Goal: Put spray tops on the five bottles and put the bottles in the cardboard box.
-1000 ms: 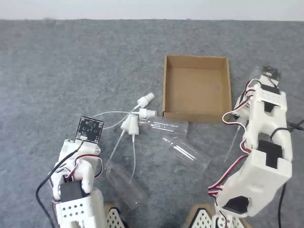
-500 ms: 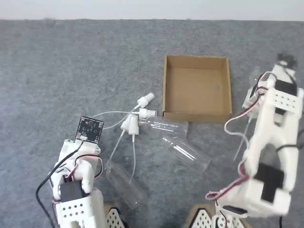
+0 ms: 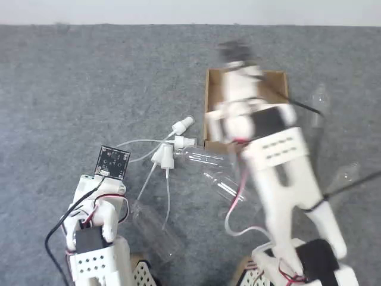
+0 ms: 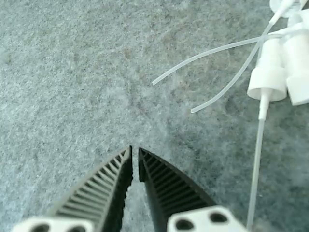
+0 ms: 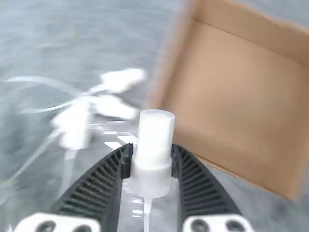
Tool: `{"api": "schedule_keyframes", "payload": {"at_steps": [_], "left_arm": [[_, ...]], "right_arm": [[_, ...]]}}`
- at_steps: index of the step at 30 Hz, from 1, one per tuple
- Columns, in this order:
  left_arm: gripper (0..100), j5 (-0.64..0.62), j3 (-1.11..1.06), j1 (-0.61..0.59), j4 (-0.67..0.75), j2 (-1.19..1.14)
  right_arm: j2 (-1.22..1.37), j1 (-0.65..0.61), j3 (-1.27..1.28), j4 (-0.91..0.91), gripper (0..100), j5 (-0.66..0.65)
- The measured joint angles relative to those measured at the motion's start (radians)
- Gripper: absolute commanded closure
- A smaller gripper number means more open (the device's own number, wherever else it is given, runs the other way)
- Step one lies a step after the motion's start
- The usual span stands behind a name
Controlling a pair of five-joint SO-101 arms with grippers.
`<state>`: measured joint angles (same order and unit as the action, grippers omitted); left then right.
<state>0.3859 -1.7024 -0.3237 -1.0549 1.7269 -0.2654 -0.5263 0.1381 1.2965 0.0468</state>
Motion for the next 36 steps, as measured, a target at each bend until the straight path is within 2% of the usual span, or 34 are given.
{"api": "schedule_keyframes", "payload": {"at_steps": [6, 11, 19, 27, 31, 36], "left_arm": [[99, 0.000, 0.000, 0.000, 0.000, 0.000], [99, 0.000, 0.000, 0.000, 0.000, 0.000], [99, 0.000, 0.000, 0.000, 0.000, 0.000], [99, 0.000, 0.000, 0.000, 0.000, 0.000], [99, 0.000, 0.000, 0.000, 0.000, 0.000], [99, 0.000, 0.000, 0.000, 0.000, 0.000]], "right_arm": [[0.288, -0.157, -0.115, -0.058, 94.3, 0.084], [0.523, -0.170, -0.244, -0.130, 93.9, 0.173], [0.781, -0.227, -0.404, -0.144, 92.9, 0.318], [0.804, -0.269, -0.411, -0.146, 75.3, 0.327], [0.804, -0.267, -0.425, -0.106, 74.5, 0.327], [0.715, -0.255, -0.500, 0.026, 74.5, 0.321]]}}
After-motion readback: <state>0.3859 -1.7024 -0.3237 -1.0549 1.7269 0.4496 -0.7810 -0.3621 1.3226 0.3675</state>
